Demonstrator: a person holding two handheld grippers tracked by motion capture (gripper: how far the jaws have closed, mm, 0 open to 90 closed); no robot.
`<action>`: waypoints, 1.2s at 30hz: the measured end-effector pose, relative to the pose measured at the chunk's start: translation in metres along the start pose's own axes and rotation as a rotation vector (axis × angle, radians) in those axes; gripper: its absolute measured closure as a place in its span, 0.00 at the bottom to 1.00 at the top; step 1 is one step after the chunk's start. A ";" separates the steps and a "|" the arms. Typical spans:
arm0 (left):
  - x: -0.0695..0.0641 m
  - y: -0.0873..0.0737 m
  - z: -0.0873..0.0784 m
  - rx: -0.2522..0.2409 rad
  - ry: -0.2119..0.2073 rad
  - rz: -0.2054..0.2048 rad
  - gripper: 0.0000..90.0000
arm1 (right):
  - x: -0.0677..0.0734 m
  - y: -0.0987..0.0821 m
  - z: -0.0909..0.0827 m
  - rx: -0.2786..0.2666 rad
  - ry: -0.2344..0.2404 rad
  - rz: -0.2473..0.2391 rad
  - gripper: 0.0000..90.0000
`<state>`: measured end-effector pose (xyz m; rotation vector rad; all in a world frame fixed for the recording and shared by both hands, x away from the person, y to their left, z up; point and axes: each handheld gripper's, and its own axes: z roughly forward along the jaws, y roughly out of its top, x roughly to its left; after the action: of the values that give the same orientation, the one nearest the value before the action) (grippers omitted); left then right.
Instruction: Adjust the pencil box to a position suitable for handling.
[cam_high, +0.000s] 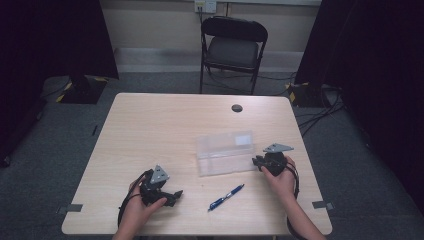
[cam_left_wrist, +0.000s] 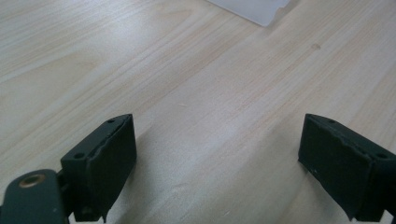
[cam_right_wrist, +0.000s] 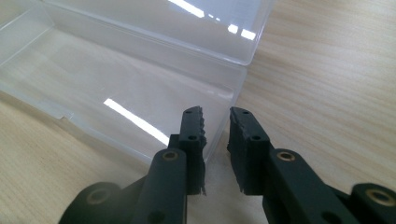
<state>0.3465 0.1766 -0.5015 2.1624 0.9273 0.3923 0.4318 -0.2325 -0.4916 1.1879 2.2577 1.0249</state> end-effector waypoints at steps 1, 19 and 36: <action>0.000 0.000 0.000 0.000 0.000 0.000 0.12 | 0.001 0.000 0.000 0.002 0.000 0.001 0.84; 0.000 0.000 0.000 -0.002 0.000 -0.003 0.12 | 0.005 0.013 0.016 0.014 -0.012 -0.049 0.90; 0.000 0.000 0.000 -0.002 0.000 -0.003 0.12 | 0.002 0.012 -0.008 -0.061 0.019 0.017 0.70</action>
<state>0.3464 0.1763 -0.5015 2.1590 0.9297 0.3914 0.4323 -0.2299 -0.4767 1.1795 2.2177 1.1075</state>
